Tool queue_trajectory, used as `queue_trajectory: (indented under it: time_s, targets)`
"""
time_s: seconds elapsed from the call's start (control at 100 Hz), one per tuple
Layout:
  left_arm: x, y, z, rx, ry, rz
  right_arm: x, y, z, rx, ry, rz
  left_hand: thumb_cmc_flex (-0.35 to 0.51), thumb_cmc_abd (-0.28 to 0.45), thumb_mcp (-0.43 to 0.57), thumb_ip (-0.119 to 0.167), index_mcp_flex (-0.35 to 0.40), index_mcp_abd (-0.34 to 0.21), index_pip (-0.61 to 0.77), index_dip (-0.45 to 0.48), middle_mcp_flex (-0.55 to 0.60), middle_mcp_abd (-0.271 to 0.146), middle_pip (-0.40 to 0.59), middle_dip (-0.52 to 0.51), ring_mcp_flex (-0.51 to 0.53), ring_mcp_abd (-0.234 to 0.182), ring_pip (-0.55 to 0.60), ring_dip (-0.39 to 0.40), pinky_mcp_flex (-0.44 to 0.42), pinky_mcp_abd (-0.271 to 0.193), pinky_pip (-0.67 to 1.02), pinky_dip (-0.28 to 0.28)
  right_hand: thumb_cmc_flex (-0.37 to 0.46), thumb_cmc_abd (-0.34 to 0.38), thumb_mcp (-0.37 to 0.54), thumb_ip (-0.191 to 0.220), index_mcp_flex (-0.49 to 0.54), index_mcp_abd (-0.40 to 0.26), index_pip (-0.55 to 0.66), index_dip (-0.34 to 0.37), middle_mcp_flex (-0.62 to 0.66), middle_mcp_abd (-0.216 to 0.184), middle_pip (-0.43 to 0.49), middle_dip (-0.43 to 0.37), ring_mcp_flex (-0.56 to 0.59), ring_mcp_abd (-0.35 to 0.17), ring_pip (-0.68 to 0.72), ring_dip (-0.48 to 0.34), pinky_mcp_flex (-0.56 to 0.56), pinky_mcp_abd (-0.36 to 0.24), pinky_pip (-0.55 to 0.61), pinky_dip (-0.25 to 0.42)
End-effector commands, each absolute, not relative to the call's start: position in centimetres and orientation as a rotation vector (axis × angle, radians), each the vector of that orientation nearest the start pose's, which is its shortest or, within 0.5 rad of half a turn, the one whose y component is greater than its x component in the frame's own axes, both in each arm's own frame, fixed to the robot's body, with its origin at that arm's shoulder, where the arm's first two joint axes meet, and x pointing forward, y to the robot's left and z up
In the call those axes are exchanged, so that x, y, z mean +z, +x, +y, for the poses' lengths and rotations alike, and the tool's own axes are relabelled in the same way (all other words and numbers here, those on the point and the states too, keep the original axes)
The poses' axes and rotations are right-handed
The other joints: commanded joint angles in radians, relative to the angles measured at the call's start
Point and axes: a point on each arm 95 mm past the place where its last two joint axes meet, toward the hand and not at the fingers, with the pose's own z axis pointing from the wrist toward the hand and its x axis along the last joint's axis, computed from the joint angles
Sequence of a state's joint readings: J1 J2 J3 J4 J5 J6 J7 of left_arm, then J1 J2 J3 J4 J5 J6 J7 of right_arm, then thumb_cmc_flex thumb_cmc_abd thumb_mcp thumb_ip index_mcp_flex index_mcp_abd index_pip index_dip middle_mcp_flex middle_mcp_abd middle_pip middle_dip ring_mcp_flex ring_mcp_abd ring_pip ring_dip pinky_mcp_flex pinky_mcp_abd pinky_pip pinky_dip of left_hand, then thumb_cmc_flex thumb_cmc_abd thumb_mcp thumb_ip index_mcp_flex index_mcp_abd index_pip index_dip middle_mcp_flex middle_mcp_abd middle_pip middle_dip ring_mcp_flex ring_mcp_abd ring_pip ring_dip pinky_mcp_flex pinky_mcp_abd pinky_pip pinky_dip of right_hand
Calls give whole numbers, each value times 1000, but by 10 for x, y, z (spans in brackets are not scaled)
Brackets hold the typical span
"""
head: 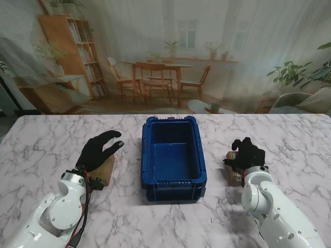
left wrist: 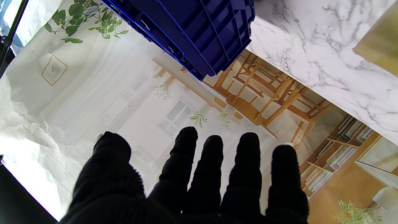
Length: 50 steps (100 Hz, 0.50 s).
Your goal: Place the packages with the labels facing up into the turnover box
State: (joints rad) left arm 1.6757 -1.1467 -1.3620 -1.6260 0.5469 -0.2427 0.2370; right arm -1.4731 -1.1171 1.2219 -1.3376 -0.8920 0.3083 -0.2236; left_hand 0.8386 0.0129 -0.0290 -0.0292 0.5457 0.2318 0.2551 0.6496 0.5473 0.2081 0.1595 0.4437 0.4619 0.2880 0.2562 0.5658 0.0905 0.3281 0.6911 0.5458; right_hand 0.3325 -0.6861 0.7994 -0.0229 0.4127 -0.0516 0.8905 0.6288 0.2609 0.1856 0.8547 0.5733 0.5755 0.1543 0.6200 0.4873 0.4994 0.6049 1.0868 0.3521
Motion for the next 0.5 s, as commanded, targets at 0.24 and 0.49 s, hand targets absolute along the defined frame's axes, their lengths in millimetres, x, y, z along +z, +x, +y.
queue_trajectory:
  time_s: [0.24,0.49]
  targets:
    - [-306,382,29,-1998,-1448,974,-286,446,-73,1241,1340,1056,25,34,-3,18,17,-5,-14,-8,-5,-12,-10,-2,-5,-3,1,1,-13,4,-25,13,209,60,299,5,26,27,-13,-21,8,22,4,-15,62,-8,192,33,127,-253,308,79]
    - [-306,382,29,-1999,-1447,977,-237,456,-51,1314,1299,1080,25,34,-3,18,18,-4,-14,-8,-5,-11,-10,-2,-5,-4,0,1,-13,3,-25,13,209,71,287,4,32,30,-16,-25,13,27,-5,-23,62,-4,187,29,120,-250,305,76]
